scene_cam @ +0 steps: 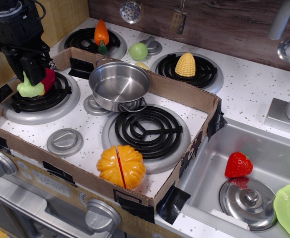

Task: Put broccoli in pot

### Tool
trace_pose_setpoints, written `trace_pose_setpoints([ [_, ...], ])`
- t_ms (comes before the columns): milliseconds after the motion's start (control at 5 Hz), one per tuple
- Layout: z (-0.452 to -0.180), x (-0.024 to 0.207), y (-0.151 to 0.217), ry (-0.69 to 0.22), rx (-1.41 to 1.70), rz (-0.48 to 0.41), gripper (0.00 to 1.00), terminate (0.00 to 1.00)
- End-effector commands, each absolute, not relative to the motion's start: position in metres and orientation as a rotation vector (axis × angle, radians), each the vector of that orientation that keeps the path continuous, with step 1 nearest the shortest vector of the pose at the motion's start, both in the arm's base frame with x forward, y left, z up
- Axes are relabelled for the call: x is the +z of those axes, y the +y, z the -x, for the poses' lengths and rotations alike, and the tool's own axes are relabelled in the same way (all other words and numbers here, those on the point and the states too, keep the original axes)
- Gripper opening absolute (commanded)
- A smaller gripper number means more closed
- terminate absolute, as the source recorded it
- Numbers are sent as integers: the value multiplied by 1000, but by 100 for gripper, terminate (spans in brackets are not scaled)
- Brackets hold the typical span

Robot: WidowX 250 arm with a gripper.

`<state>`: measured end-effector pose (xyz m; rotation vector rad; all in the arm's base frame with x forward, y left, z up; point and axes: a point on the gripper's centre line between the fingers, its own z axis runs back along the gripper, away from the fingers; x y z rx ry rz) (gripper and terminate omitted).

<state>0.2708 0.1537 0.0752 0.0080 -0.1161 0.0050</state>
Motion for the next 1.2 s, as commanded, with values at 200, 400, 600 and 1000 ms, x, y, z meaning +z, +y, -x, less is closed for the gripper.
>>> trace_pose_setpoints([
  [200, -283, 127, 105, -114, -15, -34, 0, 0],
  [400, -294, 131, 87, -117, -36, 11, 0, 0],
  [600, -304, 127, 81, -138, -74, 34, 0, 0],
  [1000, -321, 108, 68, -202, -137, 110, 0, 0],
])
